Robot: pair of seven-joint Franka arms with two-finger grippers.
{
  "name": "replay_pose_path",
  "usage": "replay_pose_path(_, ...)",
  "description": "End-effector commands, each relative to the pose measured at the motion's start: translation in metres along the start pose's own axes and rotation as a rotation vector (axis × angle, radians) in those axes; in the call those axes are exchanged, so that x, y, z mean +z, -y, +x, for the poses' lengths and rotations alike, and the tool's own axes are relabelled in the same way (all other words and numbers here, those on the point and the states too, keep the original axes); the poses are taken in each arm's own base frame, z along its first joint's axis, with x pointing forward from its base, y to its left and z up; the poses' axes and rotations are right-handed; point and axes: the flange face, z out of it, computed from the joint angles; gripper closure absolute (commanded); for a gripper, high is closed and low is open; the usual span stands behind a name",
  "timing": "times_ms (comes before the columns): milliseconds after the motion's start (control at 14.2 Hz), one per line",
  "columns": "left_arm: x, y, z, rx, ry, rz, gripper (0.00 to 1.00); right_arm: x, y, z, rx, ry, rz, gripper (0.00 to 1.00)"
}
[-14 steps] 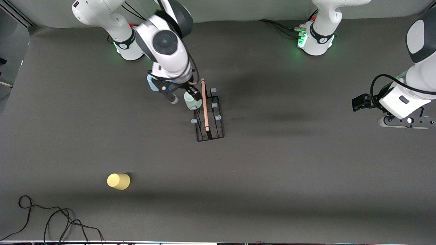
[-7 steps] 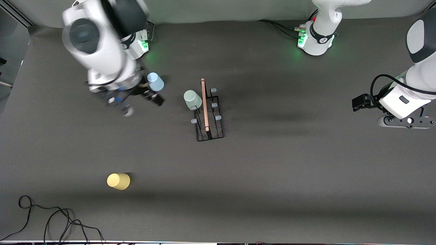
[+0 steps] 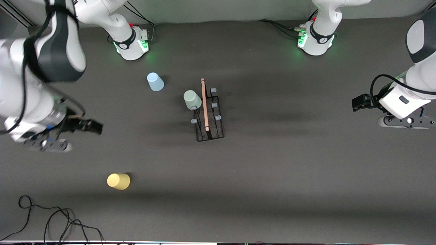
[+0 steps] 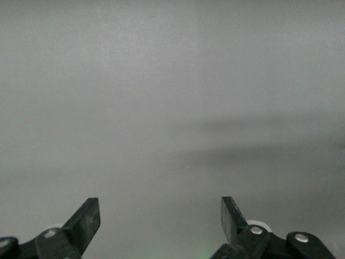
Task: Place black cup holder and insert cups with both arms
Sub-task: 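Reach the right gripper to the yellow cup and grasp it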
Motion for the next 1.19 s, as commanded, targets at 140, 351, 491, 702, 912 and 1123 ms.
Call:
replay_pose_path(140, -0.003, 0.000, -0.004, -0.003, -0.013, 0.012, 0.00, 0.047, 0.002, 0.062, -0.113, -0.038, 0.011, 0.00)
replay_pose_path(351, -0.003, 0.000, -0.004, -0.003, -0.013, 0.012, 0.00, 0.107, 0.004, 0.087, -0.149, -0.090, 0.058, 0.00)
replay_pose_path(491, -0.003, 0.000, -0.004, -0.003, -0.014, 0.014, 0.00, 0.144, 0.002, 0.098, -0.145, -0.106, 0.068, 0.00)
replay_pose_path(702, -0.003, 0.000, -0.004, -0.003, -0.013, 0.012, 0.00, 0.198, -0.003, 0.106, -0.179, -0.132, 0.086, 0.00)
replay_pose_path(912, -0.003, 0.000, -0.004, -0.003, -0.013, 0.012, 0.00, 0.241, -0.008, 0.108, -0.172, -0.152, 0.103, 0.00)
replay_pose_path(1123, -0.003, 0.000, -0.004, -0.003, -0.013, 0.012, 0.00, 0.273, -0.006, 0.110, -0.143, -0.168, 0.109, 0.00)
